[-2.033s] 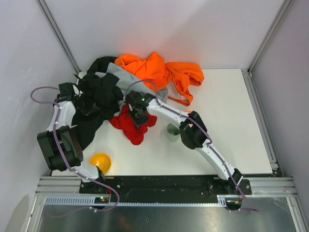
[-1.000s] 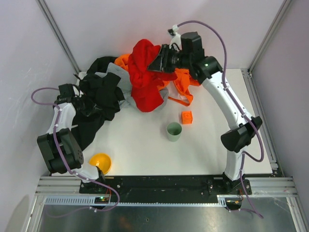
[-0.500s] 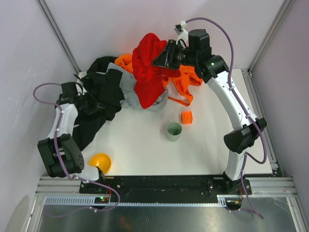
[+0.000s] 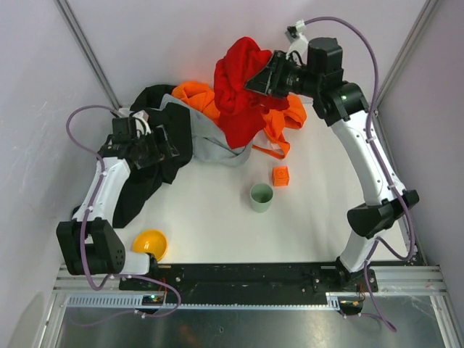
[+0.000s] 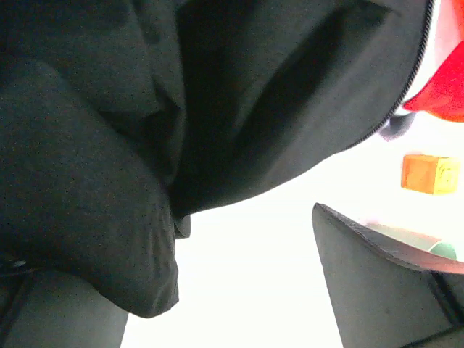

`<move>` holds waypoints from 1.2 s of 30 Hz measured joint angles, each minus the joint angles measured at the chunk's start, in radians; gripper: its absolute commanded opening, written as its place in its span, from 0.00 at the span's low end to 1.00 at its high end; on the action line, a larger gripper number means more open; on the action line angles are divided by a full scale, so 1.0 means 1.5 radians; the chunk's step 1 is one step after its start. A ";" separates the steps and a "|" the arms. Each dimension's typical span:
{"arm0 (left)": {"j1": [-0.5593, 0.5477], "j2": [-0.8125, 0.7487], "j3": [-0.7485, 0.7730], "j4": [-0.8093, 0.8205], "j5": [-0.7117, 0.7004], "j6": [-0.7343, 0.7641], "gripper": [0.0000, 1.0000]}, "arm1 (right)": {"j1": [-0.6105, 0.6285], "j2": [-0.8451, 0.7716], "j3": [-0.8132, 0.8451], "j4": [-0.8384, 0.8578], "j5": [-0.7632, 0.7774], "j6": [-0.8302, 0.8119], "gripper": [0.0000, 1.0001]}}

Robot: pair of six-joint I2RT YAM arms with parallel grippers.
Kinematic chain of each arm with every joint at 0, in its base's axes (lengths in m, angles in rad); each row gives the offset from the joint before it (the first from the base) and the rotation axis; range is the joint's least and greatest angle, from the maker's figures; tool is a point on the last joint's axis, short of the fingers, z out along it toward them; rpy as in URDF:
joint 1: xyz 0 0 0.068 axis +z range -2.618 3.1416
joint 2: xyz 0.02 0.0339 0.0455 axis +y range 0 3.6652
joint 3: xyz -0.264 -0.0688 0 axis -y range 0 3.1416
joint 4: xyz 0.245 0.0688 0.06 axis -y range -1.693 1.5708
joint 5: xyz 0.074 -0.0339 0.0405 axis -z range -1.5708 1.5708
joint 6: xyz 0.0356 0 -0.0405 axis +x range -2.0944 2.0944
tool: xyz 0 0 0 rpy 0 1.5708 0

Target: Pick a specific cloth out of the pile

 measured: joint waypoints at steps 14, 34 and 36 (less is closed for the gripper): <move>-0.075 0.000 0.068 -0.042 -0.078 0.035 0.99 | -0.079 -0.143 -0.109 0.013 0.052 -0.012 0.00; -0.314 0.063 0.173 -0.094 -0.601 0.205 1.00 | -0.126 -0.174 -0.187 0.017 0.057 -0.011 0.00; -0.322 0.079 0.173 -0.098 -0.659 0.223 1.00 | -0.128 -0.182 -0.191 0.017 0.058 -0.011 0.00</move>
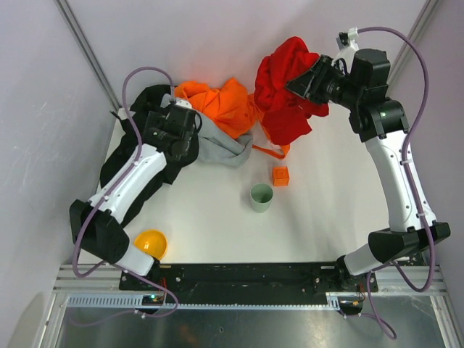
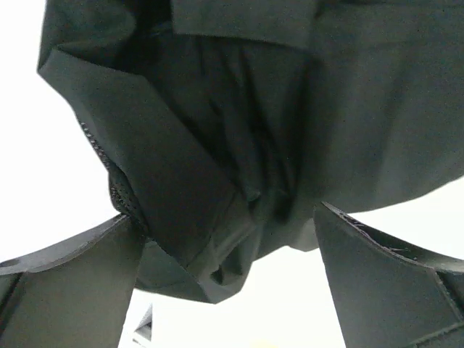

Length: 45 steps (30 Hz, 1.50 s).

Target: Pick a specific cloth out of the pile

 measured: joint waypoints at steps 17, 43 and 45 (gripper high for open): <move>-0.043 -0.014 0.077 -0.006 -0.094 0.023 1.00 | -0.036 -0.052 -0.060 0.000 0.000 0.000 0.00; -0.048 -0.030 0.110 -0.004 0.317 -0.142 1.00 | -0.346 -0.210 -0.306 0.004 -0.003 -0.016 0.00; -0.048 -0.025 0.110 -0.005 0.333 -0.153 0.99 | -0.377 -0.217 -0.357 0.005 -0.005 -0.016 0.00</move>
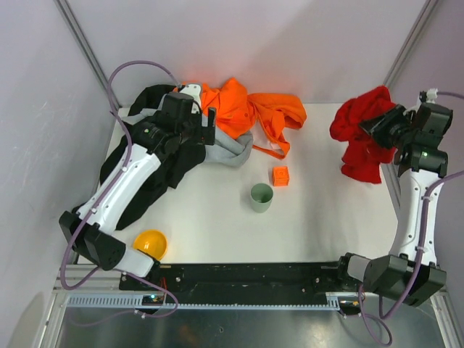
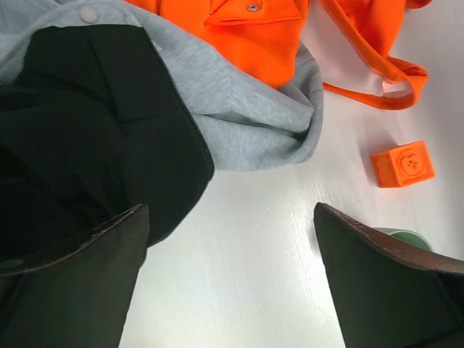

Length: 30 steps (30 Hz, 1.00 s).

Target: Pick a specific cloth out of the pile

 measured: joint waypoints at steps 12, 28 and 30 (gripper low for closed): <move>0.000 0.023 0.007 0.000 0.032 -0.041 1.00 | -0.027 0.109 -0.158 -0.035 0.031 -0.040 0.06; 0.053 0.051 0.007 0.000 0.120 -0.081 1.00 | -0.023 0.228 -0.175 -0.094 0.094 -0.098 0.89; 0.071 0.053 0.007 0.000 0.142 -0.093 1.00 | -0.023 0.224 -0.175 -0.096 0.099 -0.100 0.96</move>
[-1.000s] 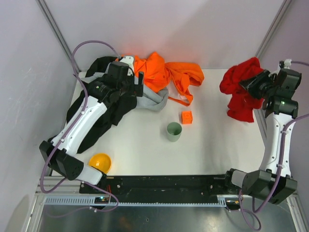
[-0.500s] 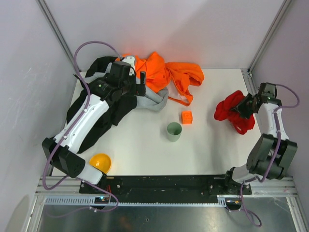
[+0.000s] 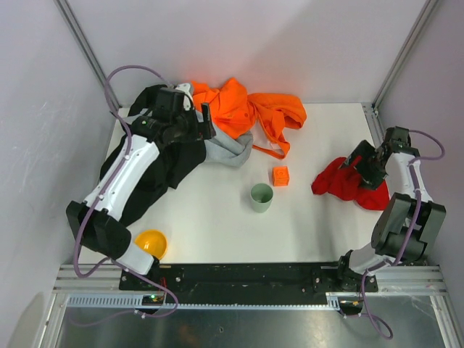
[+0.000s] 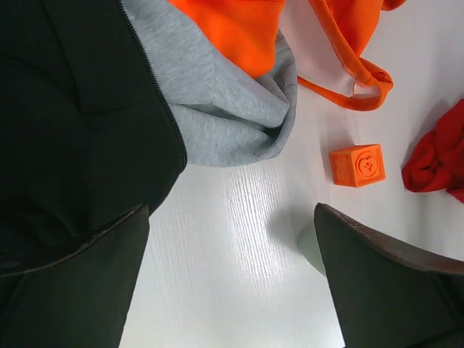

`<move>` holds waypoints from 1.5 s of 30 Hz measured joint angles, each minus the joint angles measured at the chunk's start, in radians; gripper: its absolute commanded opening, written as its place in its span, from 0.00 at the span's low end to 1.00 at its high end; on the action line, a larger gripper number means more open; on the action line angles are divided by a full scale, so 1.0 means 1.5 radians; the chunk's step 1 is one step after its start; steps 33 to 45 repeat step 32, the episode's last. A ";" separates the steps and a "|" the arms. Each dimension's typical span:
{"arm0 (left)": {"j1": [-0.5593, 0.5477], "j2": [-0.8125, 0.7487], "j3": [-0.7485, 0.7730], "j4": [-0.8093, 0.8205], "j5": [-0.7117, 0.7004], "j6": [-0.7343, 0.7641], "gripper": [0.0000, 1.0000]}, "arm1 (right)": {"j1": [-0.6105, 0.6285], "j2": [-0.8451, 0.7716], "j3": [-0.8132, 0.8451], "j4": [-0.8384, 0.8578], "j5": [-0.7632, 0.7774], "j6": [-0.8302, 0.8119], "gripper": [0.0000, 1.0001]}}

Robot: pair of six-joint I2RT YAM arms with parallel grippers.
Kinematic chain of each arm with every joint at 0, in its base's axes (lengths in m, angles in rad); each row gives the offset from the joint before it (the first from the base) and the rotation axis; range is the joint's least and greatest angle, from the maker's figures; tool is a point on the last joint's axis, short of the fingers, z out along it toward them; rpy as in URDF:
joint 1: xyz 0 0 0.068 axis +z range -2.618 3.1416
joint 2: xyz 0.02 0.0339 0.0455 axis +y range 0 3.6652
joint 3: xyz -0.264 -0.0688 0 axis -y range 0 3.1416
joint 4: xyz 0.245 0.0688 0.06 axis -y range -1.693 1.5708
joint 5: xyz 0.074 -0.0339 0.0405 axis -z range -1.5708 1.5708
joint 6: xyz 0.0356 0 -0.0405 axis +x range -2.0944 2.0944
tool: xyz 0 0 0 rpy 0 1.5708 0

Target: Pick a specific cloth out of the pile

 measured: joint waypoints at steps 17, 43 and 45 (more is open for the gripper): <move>0.056 0.036 0.000 0.000 0.084 -0.049 1.00 | 0.084 -0.093 0.061 -0.024 0.008 0.013 0.99; 0.056 -0.019 -0.009 0.000 -0.032 0.053 1.00 | 0.264 -0.219 0.128 0.023 0.103 0.006 0.99; 0.056 -0.019 -0.009 0.000 -0.032 0.053 1.00 | 0.264 -0.219 0.128 0.023 0.103 0.006 0.99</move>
